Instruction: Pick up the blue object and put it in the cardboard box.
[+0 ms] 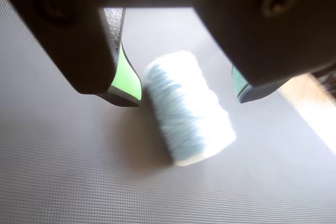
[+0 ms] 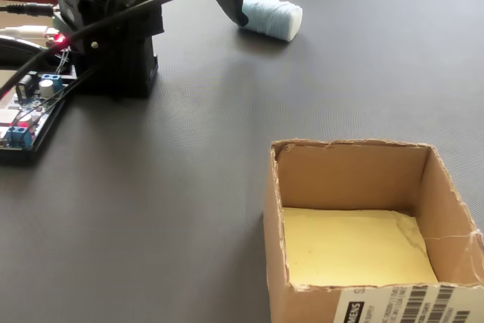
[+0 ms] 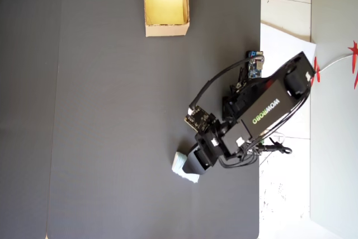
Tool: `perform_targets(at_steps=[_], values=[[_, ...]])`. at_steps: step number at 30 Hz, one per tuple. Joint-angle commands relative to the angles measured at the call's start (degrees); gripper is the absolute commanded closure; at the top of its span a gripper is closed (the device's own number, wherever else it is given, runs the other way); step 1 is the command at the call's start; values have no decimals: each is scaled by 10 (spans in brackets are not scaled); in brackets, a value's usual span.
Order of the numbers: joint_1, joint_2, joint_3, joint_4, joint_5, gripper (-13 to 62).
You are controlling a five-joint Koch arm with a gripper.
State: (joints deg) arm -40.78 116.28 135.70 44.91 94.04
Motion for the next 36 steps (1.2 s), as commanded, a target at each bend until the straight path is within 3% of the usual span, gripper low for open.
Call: perform_targets(at_steps=[1,14,32,36], values=[[-11,-13,-66,18,4,157],[-63,-123,-189,91,1,157],[-96,-240,-159,16,24,166],[-96,-255,-158,-20,30,222]])
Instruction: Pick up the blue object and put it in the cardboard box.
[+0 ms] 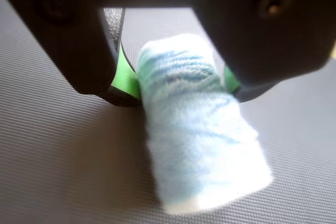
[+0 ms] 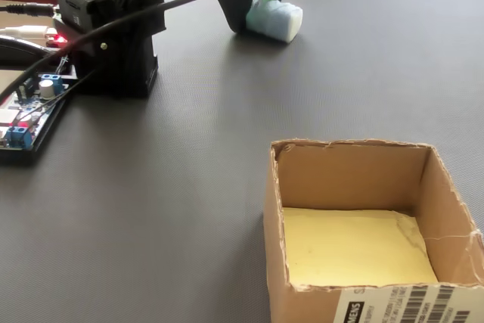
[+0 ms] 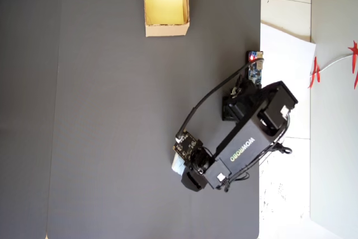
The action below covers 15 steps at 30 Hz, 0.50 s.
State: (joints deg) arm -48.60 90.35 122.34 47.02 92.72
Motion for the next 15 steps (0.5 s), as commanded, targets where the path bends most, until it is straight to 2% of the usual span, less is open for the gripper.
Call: perform_targets(at_steps=[1,5,7,15], values=[[-18,1,-22,-49,42,243],[-18,0,4,-97,25,401],[-16,2,18,-121,16,449],[12,53,70,-185,14,450]])
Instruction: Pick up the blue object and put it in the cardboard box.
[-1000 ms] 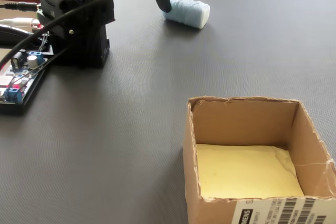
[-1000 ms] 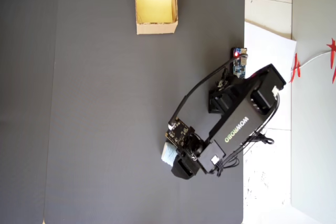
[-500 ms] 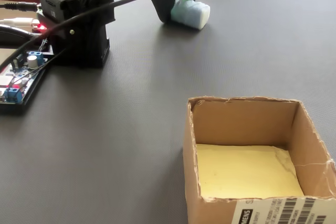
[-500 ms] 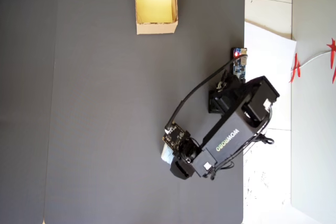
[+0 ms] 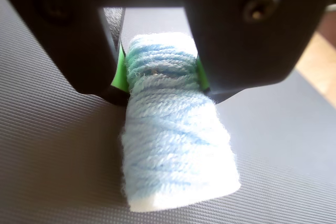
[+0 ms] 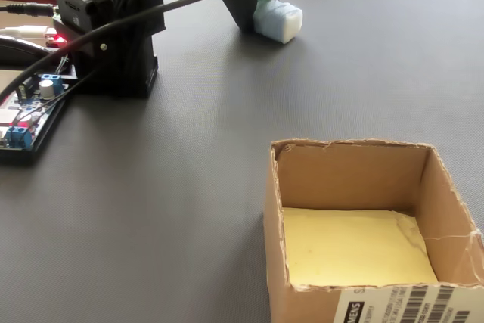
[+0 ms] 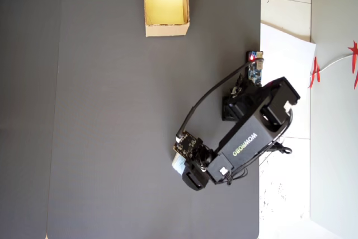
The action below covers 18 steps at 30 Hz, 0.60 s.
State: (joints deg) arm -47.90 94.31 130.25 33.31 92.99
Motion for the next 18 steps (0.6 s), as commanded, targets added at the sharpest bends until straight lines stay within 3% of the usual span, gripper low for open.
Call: perform_targets(at_steps=[1,18], values=[[13,25,-5,-49,11,451],[178,294,219,-207,-18,450]])
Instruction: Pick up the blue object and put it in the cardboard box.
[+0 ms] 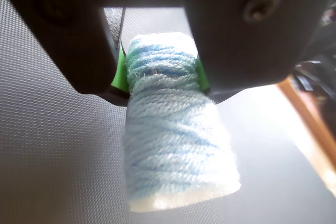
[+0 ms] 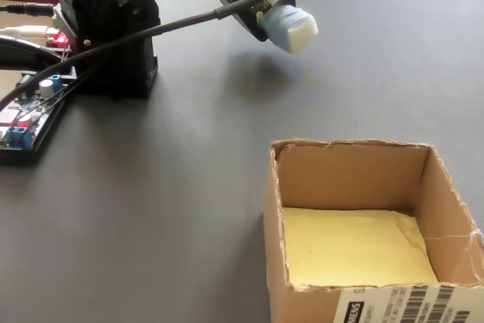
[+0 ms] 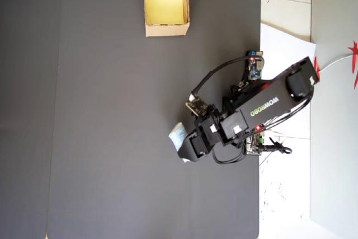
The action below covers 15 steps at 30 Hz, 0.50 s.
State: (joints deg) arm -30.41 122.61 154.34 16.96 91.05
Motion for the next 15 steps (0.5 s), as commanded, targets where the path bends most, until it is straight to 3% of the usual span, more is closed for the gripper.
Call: perform_targets(at_steps=[1,15], values=[[8,23,-15,-48,0,450],[178,130,31,-156,-18,450]])
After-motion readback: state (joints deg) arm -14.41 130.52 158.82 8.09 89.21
